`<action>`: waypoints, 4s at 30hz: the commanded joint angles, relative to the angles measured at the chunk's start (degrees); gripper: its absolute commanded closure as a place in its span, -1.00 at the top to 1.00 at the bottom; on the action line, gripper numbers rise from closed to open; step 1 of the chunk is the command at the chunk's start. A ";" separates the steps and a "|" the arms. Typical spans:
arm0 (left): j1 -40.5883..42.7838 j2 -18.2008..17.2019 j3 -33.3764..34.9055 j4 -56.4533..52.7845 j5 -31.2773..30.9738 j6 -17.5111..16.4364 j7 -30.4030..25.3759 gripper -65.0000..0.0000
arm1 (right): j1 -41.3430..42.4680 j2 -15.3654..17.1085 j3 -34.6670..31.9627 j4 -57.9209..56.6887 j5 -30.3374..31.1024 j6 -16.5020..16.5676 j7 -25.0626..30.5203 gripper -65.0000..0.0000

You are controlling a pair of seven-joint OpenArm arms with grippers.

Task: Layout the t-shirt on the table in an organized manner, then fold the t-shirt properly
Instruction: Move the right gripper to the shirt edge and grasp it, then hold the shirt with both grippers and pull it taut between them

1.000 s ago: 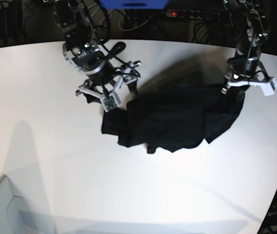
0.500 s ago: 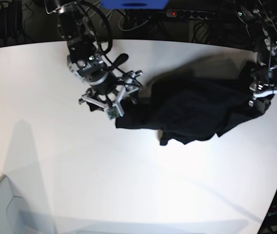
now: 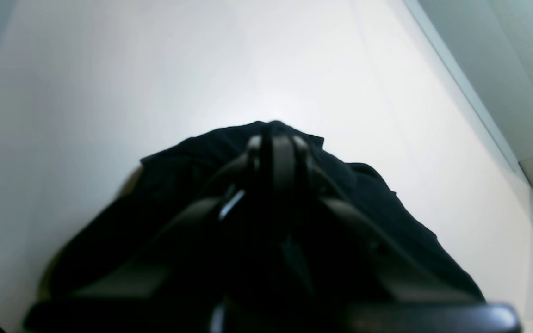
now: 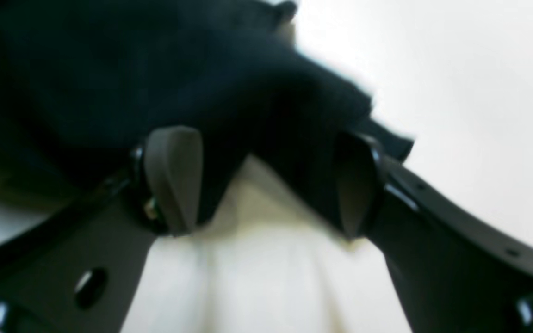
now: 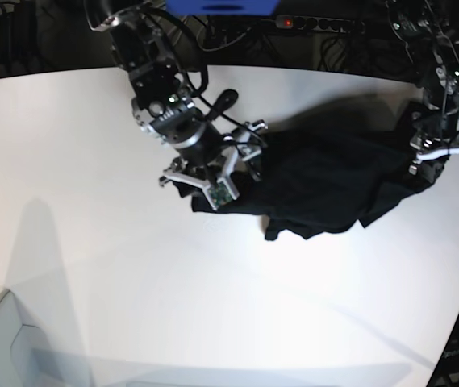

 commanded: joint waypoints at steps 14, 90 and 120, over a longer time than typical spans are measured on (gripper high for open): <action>0.45 -0.47 -0.26 -0.71 -0.53 -0.23 -1.00 -0.99 | 5.29 -0.51 1.28 -2.83 0.14 0.08 0.92 0.38; -7.90 -0.91 -0.17 -4.75 -0.53 -0.23 -1.00 -0.99 | 5.64 -3.85 6.37 -1.60 0.14 10.28 -7.35 0.46; -13.79 -1.78 2.56 -5.80 -0.61 -0.23 -1.00 -0.99 | 11.09 -3.85 14.99 -6.00 0.14 10.45 0.56 -1.00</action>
